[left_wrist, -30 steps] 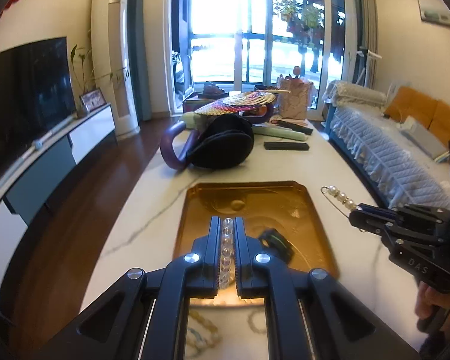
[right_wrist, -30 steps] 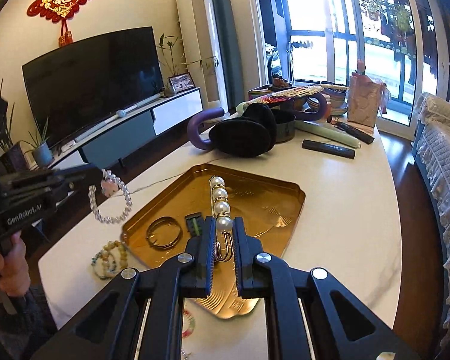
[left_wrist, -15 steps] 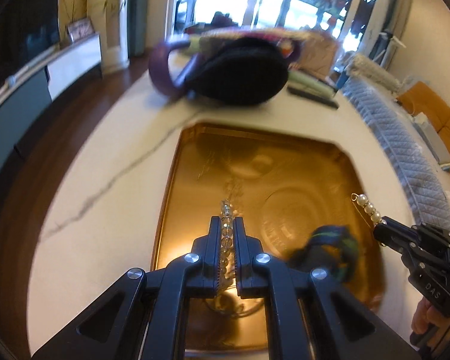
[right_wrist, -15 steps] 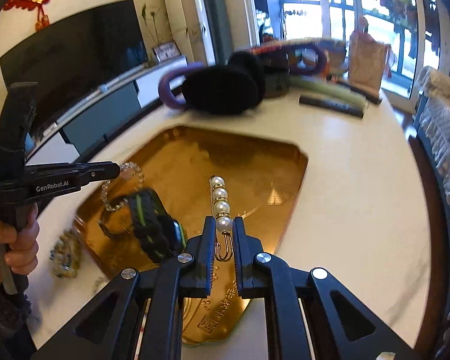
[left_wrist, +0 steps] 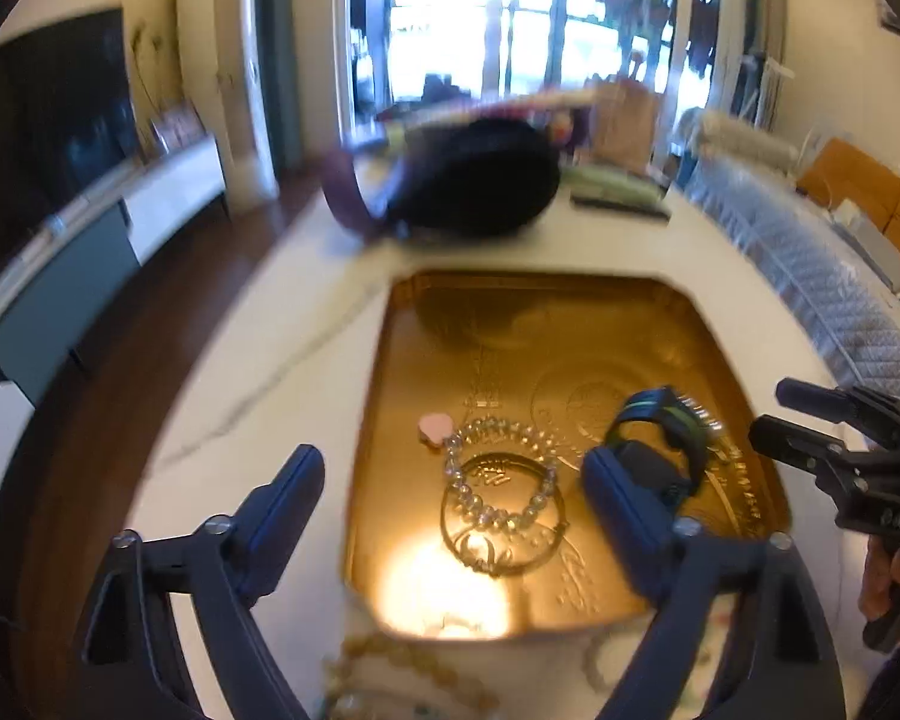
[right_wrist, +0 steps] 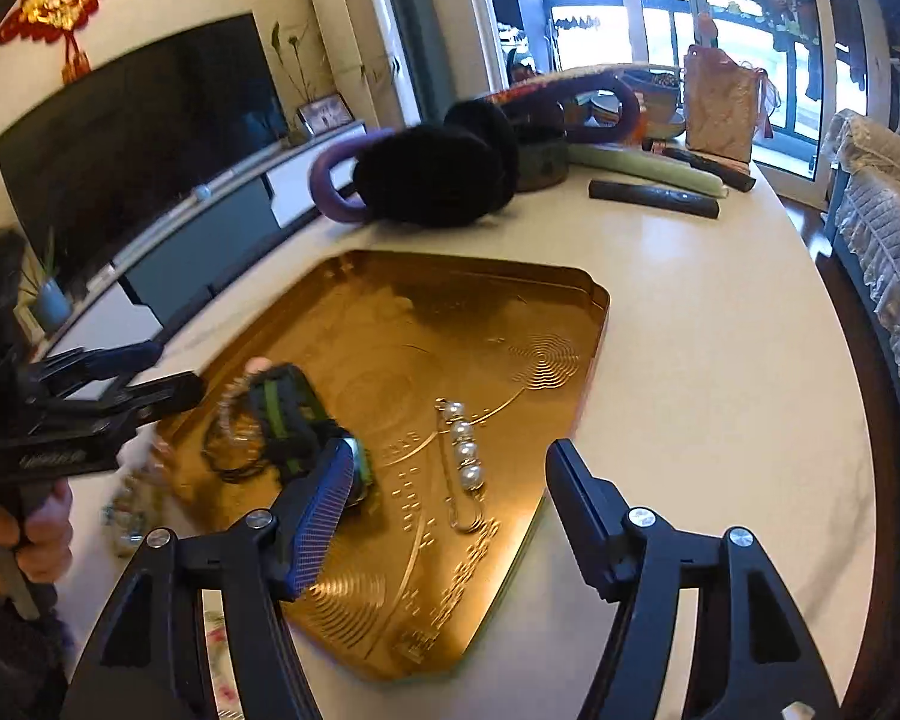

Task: Organize jewelry
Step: 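Lower the pearl pin and crystal bracelet into the tray and open both tools, then grasp the yellow bead bracelet with the left tool while the right grasps the gold chain bracelet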

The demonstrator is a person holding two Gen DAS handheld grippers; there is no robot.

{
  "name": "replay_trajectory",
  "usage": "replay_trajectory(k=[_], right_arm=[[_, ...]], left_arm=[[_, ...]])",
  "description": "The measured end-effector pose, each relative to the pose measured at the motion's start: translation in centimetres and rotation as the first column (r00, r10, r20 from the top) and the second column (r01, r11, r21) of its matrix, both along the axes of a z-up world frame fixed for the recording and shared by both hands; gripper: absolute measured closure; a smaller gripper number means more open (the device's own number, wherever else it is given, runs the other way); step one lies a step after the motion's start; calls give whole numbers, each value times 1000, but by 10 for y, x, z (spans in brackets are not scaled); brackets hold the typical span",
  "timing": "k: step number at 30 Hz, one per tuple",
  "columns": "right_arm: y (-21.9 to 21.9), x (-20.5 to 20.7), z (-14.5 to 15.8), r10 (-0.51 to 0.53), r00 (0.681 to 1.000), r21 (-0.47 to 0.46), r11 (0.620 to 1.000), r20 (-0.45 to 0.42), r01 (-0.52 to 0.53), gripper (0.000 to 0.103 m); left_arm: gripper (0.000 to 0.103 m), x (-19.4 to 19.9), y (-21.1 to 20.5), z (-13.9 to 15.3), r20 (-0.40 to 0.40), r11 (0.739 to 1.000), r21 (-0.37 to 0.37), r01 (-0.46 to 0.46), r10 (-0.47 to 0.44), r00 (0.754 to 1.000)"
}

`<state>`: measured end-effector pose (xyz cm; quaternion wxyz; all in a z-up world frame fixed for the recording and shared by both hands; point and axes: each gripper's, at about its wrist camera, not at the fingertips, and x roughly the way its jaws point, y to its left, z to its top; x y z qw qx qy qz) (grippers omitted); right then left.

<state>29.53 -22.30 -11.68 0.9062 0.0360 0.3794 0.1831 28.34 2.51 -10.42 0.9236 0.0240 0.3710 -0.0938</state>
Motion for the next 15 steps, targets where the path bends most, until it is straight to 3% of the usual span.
replay_trajectory(k=[3, 8, 15], right_arm=[[1, -17, 5, 3, 1000, -7, 1000, 19, -3, 39], [3, -49, 9, 19, 1000, 21, 1000, 14, -19, 39], [17, -81, -2, 83, 996, 6, 997, -38, -83, 43]], left_arm=[[14, -27, 8, 4, 20, 1000, -28, 6, -6, 1000], [14, -51, 30, -3, 17, 999, -10, -39, 39, 999], [14, -68, 65, -24, -41, 998, -25, -63, 62, 997]])
